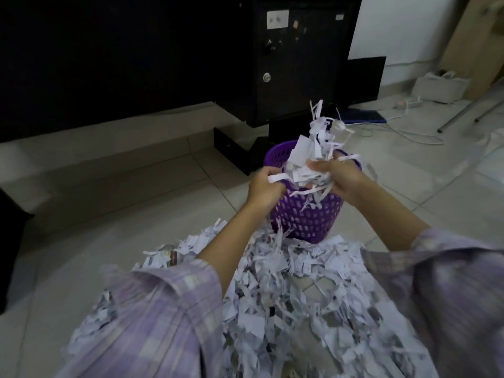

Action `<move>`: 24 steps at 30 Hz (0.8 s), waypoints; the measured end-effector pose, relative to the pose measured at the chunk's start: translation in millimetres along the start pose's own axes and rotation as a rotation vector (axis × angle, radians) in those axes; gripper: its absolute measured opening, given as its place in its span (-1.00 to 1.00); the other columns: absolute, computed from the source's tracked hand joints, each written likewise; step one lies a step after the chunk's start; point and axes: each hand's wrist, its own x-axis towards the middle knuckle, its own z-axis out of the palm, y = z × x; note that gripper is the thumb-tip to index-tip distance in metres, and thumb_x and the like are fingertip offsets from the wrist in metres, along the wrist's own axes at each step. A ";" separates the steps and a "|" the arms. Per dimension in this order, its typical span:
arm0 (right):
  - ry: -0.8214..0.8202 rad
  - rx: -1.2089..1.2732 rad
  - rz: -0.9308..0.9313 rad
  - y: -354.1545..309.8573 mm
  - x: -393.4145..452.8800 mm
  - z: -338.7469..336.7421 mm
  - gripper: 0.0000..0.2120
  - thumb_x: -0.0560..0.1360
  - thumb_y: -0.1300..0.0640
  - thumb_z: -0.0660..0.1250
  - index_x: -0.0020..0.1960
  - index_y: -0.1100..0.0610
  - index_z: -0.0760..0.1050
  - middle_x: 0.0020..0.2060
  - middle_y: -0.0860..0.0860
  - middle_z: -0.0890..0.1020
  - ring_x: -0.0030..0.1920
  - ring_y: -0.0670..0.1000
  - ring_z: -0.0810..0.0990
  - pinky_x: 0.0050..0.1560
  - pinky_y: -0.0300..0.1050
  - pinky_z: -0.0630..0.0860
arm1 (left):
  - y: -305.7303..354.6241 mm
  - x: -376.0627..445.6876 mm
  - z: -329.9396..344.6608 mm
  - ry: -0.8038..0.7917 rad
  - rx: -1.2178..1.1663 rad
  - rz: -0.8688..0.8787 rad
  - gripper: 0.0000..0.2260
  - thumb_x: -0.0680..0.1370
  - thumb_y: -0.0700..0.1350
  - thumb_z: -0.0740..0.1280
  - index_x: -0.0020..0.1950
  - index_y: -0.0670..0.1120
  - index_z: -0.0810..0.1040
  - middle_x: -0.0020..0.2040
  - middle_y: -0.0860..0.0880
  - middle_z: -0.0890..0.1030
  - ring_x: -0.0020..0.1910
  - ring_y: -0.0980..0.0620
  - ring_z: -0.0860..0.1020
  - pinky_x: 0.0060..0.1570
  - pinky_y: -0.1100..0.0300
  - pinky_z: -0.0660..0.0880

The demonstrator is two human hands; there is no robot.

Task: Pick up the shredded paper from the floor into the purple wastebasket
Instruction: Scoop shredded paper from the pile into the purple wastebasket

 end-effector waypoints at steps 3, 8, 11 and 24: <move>0.120 -0.221 -0.084 -16.5 32.3 -10.9 -0.48 0.37 0.20 0.52 0.26 0.16 0.42 0.03 0.05 0.65 0.00 0.10 0.65 0.06 0.07 0.58 | 13.3 31.5 15.9 0.008 0.047 0.033 -0.65 0.50 -0.31 0.29 0.29 -0.18 0.43 0.11 -0.12 0.51 -0.03 -0.06 0.51 0.00 0.06 0.50; 0.208 -0.831 -0.058 -8.3 76.8 -11.4 -0.66 0.43 0.05 0.47 -0.05 0.28 0.44 -0.08 0.18 0.55 -0.05 0.12 0.57 -0.21 -0.09 0.45 | 6.8 69.4 42.1 -0.004 0.257 0.072 -0.70 0.55 -0.22 0.28 0.28 -0.19 0.42 0.15 -0.10 0.52 0.13 -0.09 0.49 0.09 0.09 0.42; 0.133 -1.167 -0.122 7.7 100.1 -7.9 -0.61 0.47 0.09 0.41 0.16 0.30 0.41 0.04 0.28 0.56 0.06 0.25 0.56 -0.14 -0.07 0.39 | -16.8 85.4 46.4 -0.007 0.542 0.133 -0.66 0.53 -0.16 0.28 0.31 -0.14 0.39 0.27 -0.11 0.48 0.28 -0.14 0.41 0.33 -0.17 0.30; -0.406 -1.759 0.156 62.6 146.2 -0.7 -0.46 0.65 -0.01 0.03 0.57 0.12 -0.03 0.55 0.14 0.06 0.53 0.21 0.08 0.49 0.18 0.11 | -46.2 83.8 44.6 -0.156 0.954 0.249 -0.56 0.66 -0.02 -0.08 0.51 -0.15 0.10 0.56 -0.05 0.04 0.55 0.00 -0.17 0.47 -0.26 -0.15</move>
